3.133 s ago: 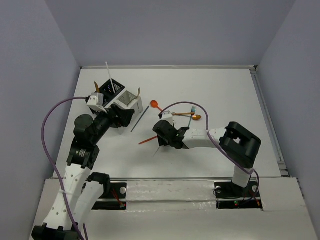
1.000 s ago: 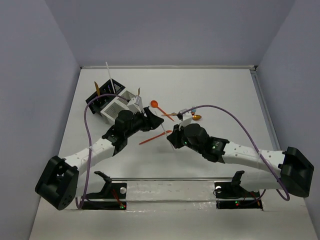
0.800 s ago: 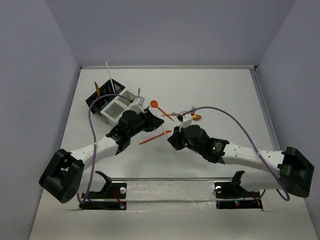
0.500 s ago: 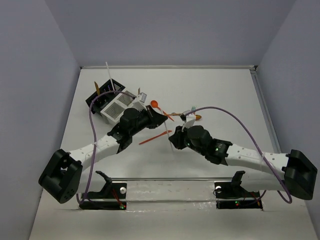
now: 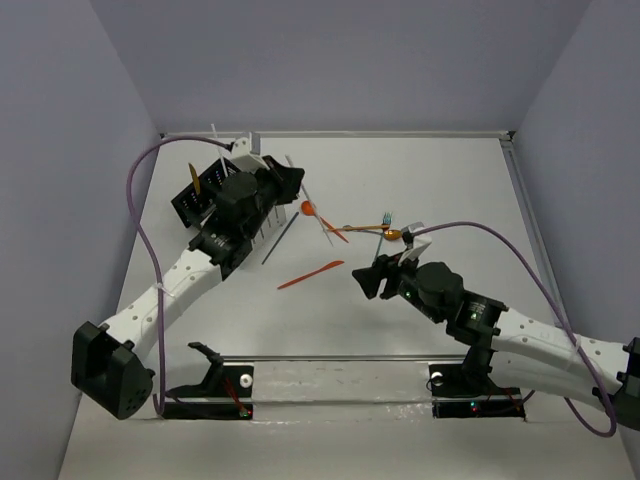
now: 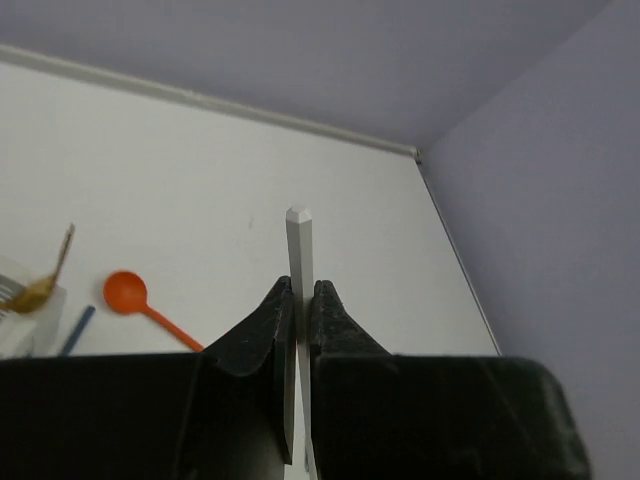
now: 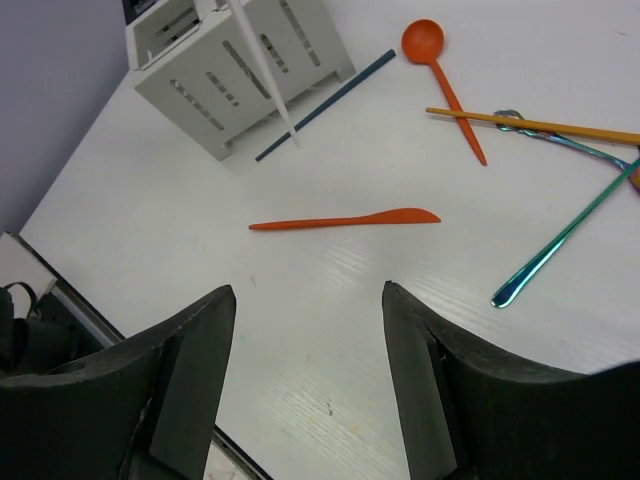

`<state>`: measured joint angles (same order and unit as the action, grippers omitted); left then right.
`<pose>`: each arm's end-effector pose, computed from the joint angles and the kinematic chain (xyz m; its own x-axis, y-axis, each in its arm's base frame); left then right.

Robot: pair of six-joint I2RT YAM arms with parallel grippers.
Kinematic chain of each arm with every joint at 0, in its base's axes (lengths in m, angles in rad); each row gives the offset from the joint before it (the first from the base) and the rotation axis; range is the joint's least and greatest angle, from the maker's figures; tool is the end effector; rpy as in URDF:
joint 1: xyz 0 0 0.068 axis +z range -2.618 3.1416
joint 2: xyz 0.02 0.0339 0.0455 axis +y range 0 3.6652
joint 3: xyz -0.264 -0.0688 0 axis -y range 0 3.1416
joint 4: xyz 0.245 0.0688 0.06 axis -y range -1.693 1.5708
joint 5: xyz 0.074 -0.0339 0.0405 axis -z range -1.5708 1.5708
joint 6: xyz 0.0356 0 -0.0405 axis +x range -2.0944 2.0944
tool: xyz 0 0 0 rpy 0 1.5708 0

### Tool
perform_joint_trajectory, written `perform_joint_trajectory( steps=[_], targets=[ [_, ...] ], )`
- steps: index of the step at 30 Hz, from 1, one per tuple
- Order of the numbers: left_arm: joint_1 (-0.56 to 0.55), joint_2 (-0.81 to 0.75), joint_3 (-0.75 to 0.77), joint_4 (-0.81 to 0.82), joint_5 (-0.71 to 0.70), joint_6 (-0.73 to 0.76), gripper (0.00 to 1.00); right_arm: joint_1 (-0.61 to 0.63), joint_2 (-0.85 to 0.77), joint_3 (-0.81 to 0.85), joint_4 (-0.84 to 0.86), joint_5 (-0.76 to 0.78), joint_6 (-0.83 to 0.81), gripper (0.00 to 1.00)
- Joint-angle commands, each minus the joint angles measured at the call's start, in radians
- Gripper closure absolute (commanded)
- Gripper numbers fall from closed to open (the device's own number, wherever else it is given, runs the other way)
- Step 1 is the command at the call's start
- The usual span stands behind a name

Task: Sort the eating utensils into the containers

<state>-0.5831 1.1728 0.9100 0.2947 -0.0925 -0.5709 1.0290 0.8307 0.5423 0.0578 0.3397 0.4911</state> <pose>0.2349 -0.1510 0.3546 -0.2322 -0.4914 -0.8394 0.4109 0.7327 -0.5426 0.1126 0.1641 0.2717 -0.4060 0.1877 -0.8944 -0.5093 0.7662 0.3920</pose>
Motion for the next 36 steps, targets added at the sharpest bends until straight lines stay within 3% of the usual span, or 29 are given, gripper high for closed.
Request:
perform_joint_trajectory(
  steps=[1, 7, 12, 16, 25, 36],
  targets=[
    [0.086, -0.013, 0.142, -0.037, -0.138, 0.088, 0.94, 0.006, -0.022, -0.031, -0.045, 0.091, -0.003, 0.34],
    [0.332, 0.074, 0.323, -0.095, -0.150, 0.135, 0.94, 0.006, -0.057, -0.064, -0.056, 0.102, 0.004, 0.34],
    [0.422, 0.187, 0.431, -0.121, -0.254, 0.279, 0.94, 0.006, -0.084, -0.090, -0.056, 0.099, 0.009, 0.34],
    [0.499, 0.267, 0.504, -0.126, -0.268, 0.299, 0.94, 0.006, -0.084, -0.104, -0.056, 0.097, 0.009, 0.34],
    [0.565, 0.383, 0.587, -0.080, -0.306, 0.390, 0.94, 0.006, -0.061, -0.104, -0.049, 0.090, -0.003, 0.35],
    [0.565, 0.479, 0.615, 0.012, -0.288, 0.473, 0.94, 0.006, 0.039, -0.067, -0.004, 0.036, -0.005, 0.35]
  ],
)
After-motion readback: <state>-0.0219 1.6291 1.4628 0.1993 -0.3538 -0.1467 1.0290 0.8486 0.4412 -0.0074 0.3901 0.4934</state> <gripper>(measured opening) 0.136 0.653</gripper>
